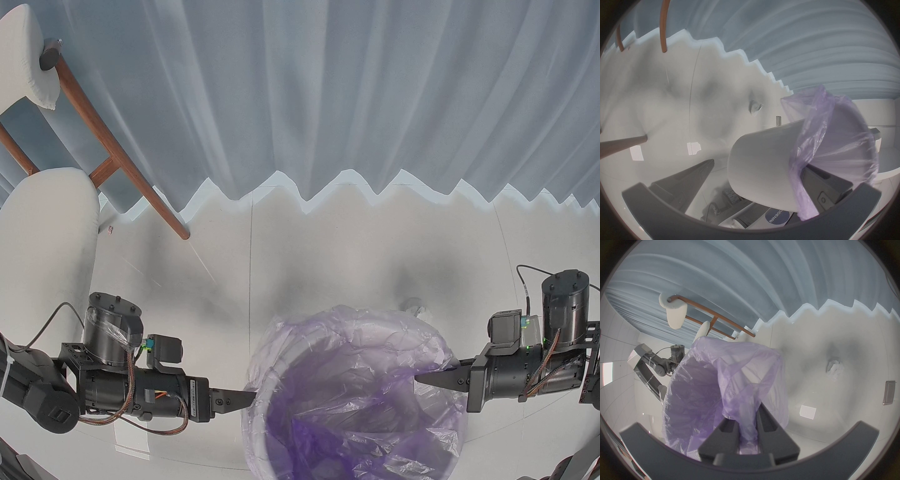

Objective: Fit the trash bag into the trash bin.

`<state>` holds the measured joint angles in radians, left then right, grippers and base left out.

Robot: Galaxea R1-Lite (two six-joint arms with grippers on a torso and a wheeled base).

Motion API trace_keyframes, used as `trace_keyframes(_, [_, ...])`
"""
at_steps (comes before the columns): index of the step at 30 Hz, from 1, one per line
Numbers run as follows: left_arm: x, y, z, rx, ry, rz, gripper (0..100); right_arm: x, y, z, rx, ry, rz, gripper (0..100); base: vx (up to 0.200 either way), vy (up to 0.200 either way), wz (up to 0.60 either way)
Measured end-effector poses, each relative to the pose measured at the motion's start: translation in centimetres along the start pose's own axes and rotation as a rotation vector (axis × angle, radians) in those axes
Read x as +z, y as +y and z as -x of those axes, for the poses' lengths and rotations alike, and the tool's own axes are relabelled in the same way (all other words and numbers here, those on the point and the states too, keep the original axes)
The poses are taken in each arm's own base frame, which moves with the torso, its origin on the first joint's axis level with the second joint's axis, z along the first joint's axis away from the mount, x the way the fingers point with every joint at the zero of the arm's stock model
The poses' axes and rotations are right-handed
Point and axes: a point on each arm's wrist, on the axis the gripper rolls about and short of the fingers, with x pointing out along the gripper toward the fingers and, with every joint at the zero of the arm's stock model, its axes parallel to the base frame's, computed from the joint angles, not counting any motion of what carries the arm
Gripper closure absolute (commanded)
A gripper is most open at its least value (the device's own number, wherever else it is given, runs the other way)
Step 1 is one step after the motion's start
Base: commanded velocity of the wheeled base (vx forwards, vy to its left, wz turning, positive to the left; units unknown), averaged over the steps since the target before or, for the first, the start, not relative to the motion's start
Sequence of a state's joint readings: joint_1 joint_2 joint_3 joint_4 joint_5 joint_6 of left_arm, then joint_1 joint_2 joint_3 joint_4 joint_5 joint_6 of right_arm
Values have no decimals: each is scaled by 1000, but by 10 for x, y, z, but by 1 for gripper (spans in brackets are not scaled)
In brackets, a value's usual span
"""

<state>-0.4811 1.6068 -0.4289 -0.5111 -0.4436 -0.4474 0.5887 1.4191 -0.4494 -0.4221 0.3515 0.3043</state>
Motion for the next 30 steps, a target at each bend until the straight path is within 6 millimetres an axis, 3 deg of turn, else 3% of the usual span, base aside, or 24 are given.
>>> trace_keyframes(8, [-5,15,0,61,11,45,0,2,1,7,17,-26,-20,100,0,0,0])
trace_keyframes(18, [-33,26,16,125,40,103,0,16,-6,12,-12,-93,-104,100,0,0,0])
trace_keyframes(30, [-19,9,57,-18,-231,278,0,30,-32,1,-115,-143,-310,100,0,0,0])
